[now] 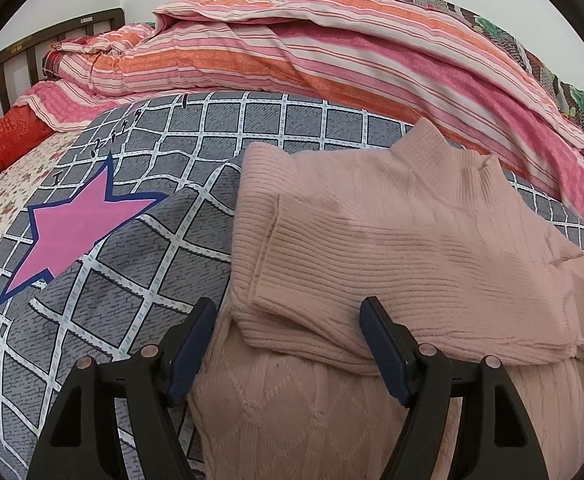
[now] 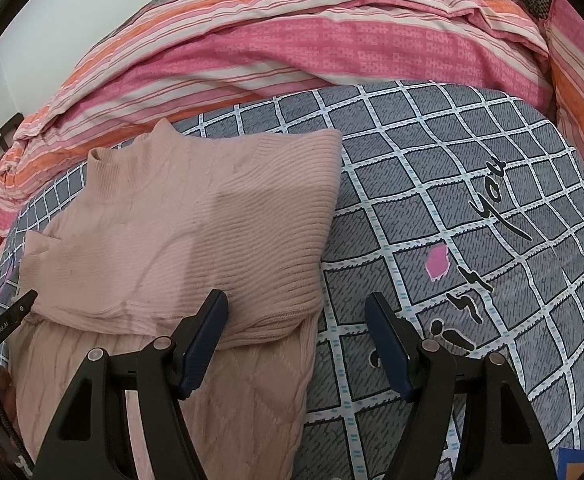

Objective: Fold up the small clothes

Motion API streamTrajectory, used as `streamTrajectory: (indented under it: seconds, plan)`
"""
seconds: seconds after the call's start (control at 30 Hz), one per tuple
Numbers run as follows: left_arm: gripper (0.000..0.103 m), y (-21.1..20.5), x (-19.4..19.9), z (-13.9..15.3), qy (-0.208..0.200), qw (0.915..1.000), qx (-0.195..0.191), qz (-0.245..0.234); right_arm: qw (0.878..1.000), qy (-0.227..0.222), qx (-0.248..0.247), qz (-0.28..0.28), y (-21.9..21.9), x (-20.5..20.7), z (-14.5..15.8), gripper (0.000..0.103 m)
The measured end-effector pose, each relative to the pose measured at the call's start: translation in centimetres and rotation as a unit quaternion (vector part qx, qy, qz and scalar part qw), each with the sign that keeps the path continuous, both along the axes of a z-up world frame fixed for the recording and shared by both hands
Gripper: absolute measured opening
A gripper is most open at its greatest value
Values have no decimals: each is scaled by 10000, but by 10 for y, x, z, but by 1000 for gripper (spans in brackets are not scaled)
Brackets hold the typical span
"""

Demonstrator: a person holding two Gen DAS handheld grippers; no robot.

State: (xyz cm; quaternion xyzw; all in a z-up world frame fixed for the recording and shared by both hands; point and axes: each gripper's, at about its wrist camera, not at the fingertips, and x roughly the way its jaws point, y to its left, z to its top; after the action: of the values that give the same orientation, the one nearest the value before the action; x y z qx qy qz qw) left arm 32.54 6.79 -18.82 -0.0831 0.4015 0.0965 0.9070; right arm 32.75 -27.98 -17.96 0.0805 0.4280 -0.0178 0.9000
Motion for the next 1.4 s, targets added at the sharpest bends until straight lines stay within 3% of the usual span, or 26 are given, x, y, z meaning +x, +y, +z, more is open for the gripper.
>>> streamTrajectory:
  seconds: [0.47,0.73,0.83,1.0,1.27,1.4]
  plan:
    - [75,0,-11,2,-44,9999,-111,-54,9999,-89,-46,-62,3,-12,0,70]
    - [75,-2,-30,2,-127,9986,-298,-428,9997,-154,-187,44,11,-30,2,70]
    - [75,-3,-43,2,-166,9972,-336,-643,9993,-239,-254,138,17,-44,2,70]
    - [75,7,-68,2,-361,9931,-716,-860,9982,-414,-385,195,24,-74,2,70]
    - [75,15,-123,1,-697,9852,-799,-1344,9946,-812,-567,316,30,-134,0,70]
    - [75,27,-149,0,-660,9778,-1276,-1523,9955,-740,-475,363,29,-162,3,70]
